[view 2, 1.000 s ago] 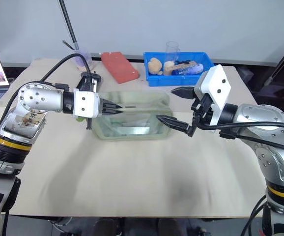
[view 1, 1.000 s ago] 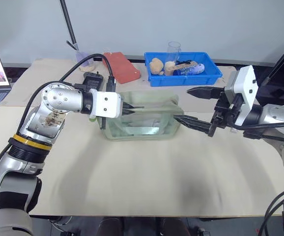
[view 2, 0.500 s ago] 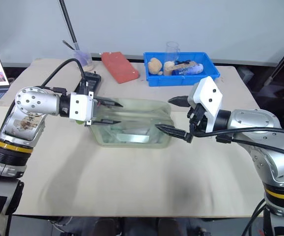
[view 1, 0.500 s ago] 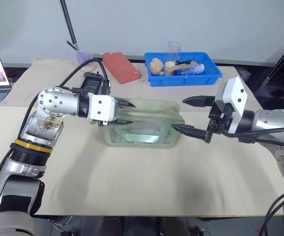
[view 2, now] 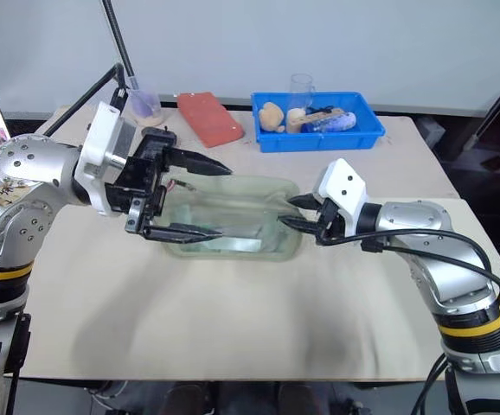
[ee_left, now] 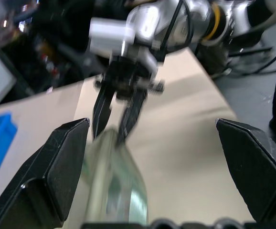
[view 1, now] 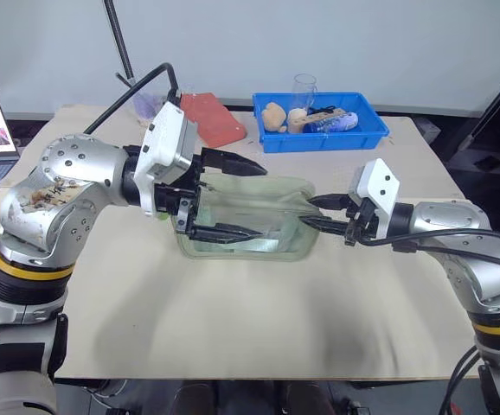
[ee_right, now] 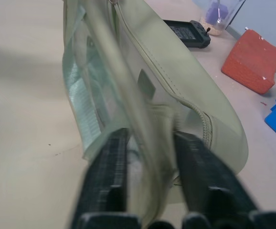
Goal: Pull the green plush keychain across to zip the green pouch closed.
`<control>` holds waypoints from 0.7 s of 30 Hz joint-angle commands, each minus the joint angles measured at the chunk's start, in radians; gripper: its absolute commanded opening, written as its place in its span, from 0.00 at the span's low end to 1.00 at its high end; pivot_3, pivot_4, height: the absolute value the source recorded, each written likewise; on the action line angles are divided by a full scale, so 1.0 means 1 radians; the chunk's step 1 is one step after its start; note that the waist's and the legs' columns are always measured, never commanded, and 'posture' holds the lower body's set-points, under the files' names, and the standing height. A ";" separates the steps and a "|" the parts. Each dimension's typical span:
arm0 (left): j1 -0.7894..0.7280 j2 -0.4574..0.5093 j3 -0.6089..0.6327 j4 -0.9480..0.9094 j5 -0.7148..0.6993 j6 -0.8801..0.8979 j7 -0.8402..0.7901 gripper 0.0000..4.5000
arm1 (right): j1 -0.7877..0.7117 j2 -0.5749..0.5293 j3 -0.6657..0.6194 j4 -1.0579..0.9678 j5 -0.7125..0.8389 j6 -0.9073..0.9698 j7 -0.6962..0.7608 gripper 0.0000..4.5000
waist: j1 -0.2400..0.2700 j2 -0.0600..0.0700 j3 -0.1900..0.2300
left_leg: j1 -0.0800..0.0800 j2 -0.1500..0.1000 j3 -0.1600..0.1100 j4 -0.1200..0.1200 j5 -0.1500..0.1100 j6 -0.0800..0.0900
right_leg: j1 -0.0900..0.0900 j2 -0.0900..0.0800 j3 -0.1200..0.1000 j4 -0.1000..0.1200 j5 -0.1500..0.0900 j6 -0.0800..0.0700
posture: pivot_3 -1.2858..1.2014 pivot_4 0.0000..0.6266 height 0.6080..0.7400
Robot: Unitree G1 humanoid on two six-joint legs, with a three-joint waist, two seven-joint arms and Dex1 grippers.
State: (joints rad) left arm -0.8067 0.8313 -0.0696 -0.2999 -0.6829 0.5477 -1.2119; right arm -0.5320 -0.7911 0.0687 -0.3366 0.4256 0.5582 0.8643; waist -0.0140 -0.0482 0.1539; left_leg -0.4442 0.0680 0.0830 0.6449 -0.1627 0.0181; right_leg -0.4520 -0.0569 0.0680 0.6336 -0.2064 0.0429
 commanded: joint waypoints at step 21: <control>0.381 0.055 0.277 0.149 0.211 -0.109 0.239 0.83 | -0.050 0.036 -0.011 0.057 -0.049 -0.131 0.129 0.00 | 0.004 0.000 0.000 | 0.001 0.001 0.002 -0.001 0.000 -0.001 | -0.001 -0.001 -0.001 -0.001 0.002 -0.007 | 0.52 0.24 1.00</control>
State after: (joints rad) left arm -0.4017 0.8843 0.1983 -0.1423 -0.4841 0.4724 -0.9779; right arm -0.5567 -0.7563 0.0729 -0.2641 0.3744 0.4474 0.9917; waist -0.0102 -0.0485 0.1540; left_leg -0.4433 0.0690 0.0855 0.6442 -0.1626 0.0170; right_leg -0.4529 -0.0584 0.0674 0.6329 -0.2042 0.0361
